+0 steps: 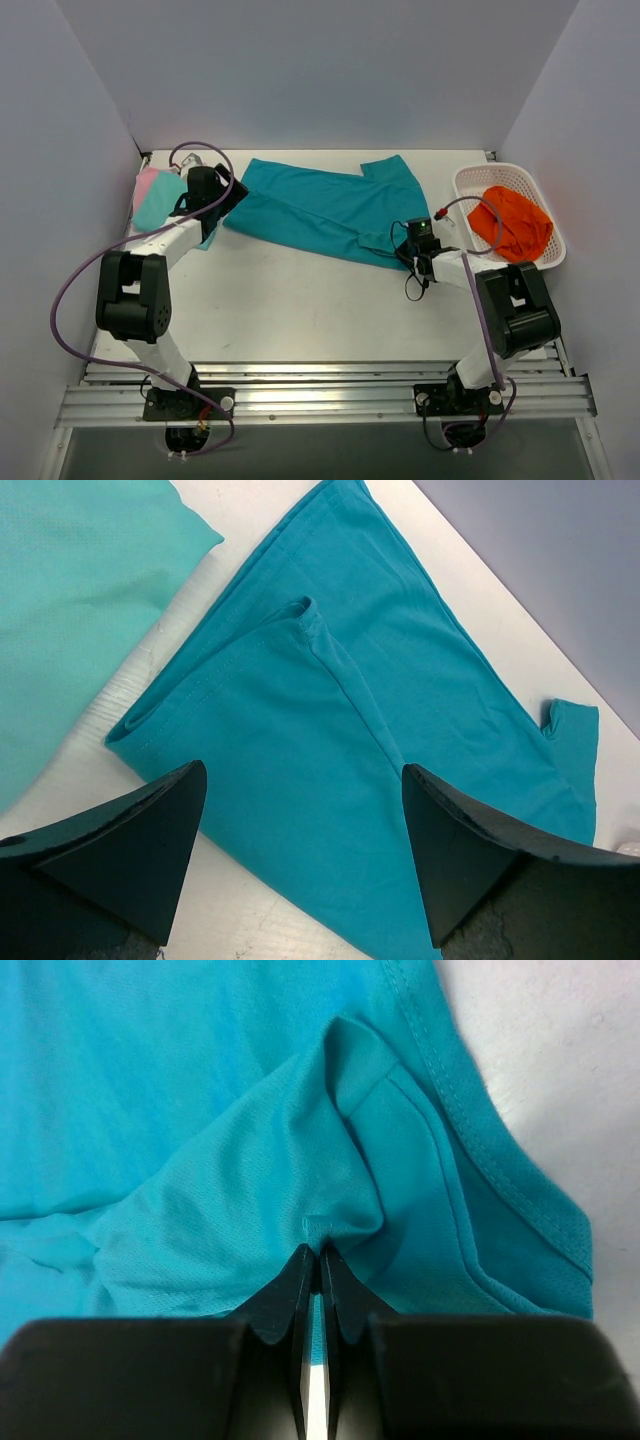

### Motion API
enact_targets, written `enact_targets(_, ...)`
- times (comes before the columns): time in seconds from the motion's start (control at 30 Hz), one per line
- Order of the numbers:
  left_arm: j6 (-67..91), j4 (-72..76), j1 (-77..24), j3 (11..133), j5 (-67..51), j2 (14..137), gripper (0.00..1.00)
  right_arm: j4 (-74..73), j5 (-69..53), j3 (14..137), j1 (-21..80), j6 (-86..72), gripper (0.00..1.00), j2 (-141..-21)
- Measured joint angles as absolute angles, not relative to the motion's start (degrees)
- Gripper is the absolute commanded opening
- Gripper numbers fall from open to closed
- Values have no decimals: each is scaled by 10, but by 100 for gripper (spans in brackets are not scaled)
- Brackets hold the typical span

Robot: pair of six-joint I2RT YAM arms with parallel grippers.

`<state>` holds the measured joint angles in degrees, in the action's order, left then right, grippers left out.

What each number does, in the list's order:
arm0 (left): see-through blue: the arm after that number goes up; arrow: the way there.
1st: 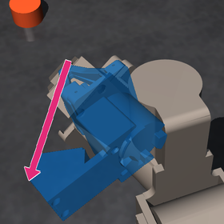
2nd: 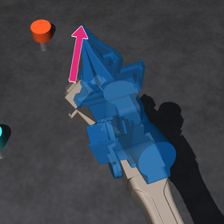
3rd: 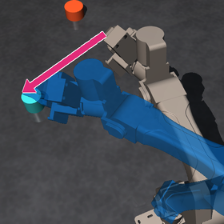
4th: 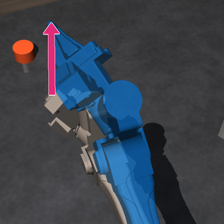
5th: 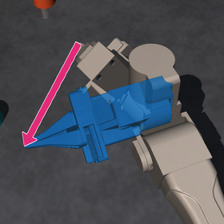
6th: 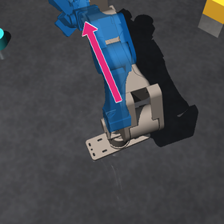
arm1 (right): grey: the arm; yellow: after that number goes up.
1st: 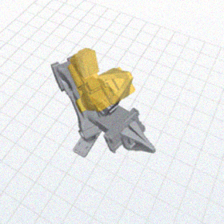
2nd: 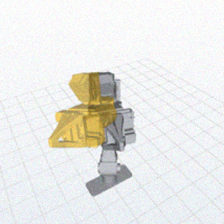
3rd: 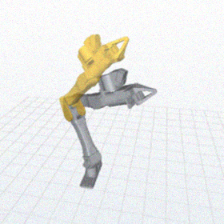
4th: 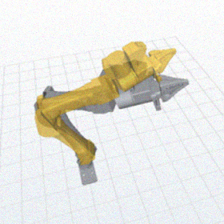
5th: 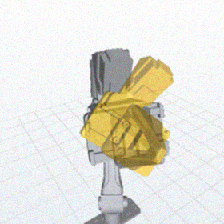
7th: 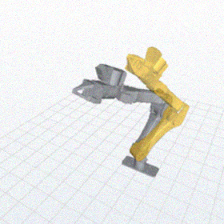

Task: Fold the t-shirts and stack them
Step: Fold the flattened tshirt in 1/3 of the way

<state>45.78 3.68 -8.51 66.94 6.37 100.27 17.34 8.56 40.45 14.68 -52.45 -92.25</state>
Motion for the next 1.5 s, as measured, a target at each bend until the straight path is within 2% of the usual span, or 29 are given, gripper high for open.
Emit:
enact_targets(0.17, 458, 37, -85, 669, 64, 1003, 88, 151, 86, 435, 144, -522, 0, -916)
enact_targets(0.4, 458, 37, -85, 669, 63, 1003, 88, 131, 104, 537, 139, -513, 0, -934)
enact_targets(0.57, 457, 41, -85, 669, 62, 1003, 88, 130, 123, 605, 137, -511, 0, -1016)
enact_targets(0.77, 456, 45, -85, 669, 59, 1006, 88, 96, 143, 694, 129, -516, 5, -1138)
enact_targets(1.0, 455, 46, -85, 669, 58, 1011, 88, 55, 175, 770, 104, -521, 7, -1171)
enact_targets(1.1, 455, 46, -85, 669, 58, 1011, 88, 50, 178, 796, 87, -518, 23, -1171)
enact_targets(1.13, 455, 46, -85, 669, 58, 1011, 88, 50, 177, 803, 84, -514, 43, -1171)
enact_targets(1.2, 455, 46, -85, 669, 58, 1011, 88, 50, 174, 818, 74, -507, 69, -1171)
enact_targets(1.23, 456, 45, -85, 669, 58, 1011, 88, 52, 171, 823, 71, -502, 89, -1171)
enact_targets(1.3, 456, 45, -85, 669, 58, 1011, 88, 51, 159, 837, 70, -488, 98, -1173)
enact_targets(1.5, 456, 36, -90, 650, 67, 985, 88, 55, 132, 844, 81, -456, 100, -1167)
